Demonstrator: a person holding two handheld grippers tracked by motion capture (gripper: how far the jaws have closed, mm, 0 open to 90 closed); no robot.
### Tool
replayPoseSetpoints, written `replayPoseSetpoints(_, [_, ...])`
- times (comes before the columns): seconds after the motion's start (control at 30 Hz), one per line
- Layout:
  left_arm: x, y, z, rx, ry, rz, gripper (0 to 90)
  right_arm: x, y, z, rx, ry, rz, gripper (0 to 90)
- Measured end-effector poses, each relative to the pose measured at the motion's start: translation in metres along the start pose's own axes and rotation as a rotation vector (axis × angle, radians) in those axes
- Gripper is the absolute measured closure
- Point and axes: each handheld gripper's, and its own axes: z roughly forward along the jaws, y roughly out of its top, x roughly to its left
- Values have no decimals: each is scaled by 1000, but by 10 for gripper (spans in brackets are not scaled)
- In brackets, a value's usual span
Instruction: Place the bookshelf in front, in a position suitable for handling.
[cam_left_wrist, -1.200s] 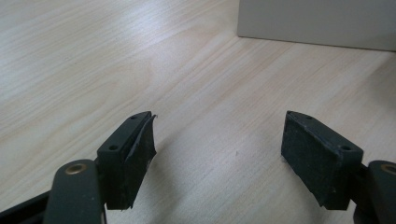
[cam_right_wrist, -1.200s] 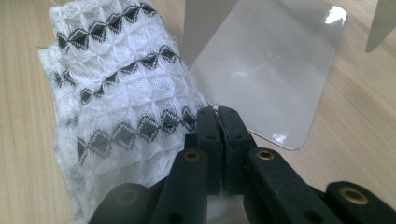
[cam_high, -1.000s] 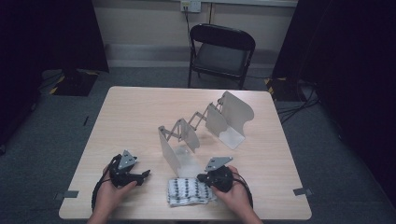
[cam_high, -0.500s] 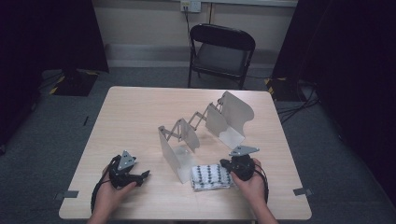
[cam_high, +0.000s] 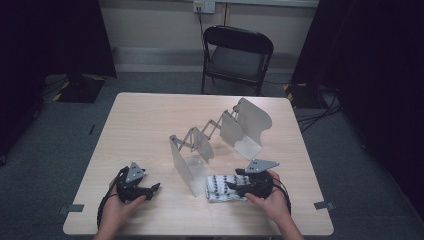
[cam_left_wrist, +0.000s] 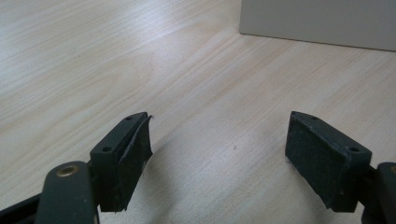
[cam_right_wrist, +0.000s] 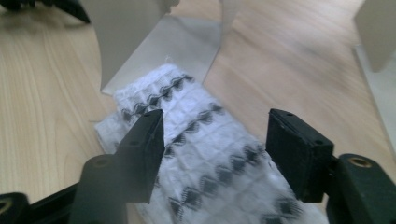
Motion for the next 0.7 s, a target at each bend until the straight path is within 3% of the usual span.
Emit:
replayPoseSetpoints(0.23, [1,0,1,2,-8,-18,214,10,-2,22,80,-8,-80,361])
replayPoseSetpoints(0.37, [1,0,0,2,-5,-11,215,12,2,30,116,-45,-108,426])
replayPoseSetpoints(0.53, [1,-1,0,1,-6,-13,217,14,8,42,121,-92,-48,573])
replayPoseSetpoints(0.57, [1,-1,0,1,-6,-13,217,15,11,45,126,-109,-39,629])
replayPoseSetpoints(0.7, [0,-1,-1,2,-1,-11,217,15,18,51,128,-180,33,717])
